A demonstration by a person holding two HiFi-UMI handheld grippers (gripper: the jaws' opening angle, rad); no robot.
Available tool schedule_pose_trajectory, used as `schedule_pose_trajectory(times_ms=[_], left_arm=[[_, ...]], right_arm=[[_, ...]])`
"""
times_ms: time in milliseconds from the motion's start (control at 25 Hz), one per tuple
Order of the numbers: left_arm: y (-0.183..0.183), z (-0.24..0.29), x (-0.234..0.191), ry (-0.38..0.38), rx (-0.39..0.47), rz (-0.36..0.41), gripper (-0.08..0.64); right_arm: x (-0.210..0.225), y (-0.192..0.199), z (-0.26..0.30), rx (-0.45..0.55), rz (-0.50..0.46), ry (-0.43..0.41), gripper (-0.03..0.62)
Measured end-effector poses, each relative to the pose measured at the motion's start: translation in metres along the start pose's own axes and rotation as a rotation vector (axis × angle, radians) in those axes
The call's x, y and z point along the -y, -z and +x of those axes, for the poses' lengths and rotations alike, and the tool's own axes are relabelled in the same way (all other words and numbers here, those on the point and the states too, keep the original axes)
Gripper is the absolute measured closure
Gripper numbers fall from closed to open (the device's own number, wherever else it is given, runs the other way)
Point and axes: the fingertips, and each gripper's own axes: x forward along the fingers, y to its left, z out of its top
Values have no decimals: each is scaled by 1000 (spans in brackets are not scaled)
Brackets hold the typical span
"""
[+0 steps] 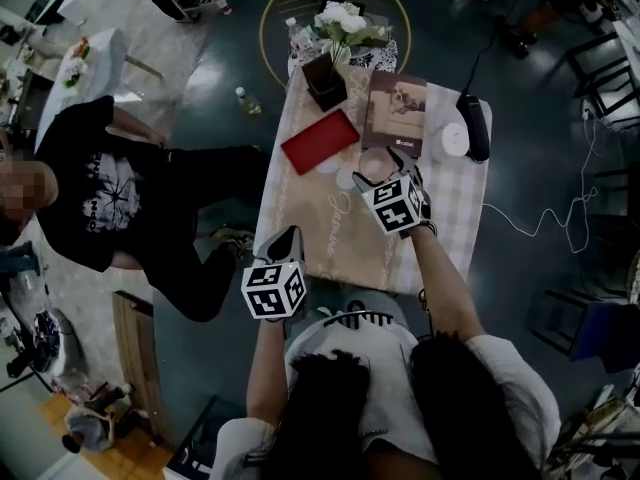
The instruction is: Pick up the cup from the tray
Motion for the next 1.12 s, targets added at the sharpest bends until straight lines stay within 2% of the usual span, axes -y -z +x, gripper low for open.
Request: schedule_pose_trajectory(times_ms=[160,280,680,920,1120], left_arm=[[9,1,22,78,-17,31,554],[13,3,31,98,-28,36,554],[35,2,27,80,-75,10,554],[39,3,22,80,-80,4,554],[41,5,24,95,-90,30,554]], right_arm=[[-1,29,-13,-25,50,14,196],[-4,49,-19,-47,69,20,196],[-24,94,-11,-71,88,-9,196],[-26,97,-11,-54,87,-15,196],[-26,102,-13,-58,101,-3,196]])
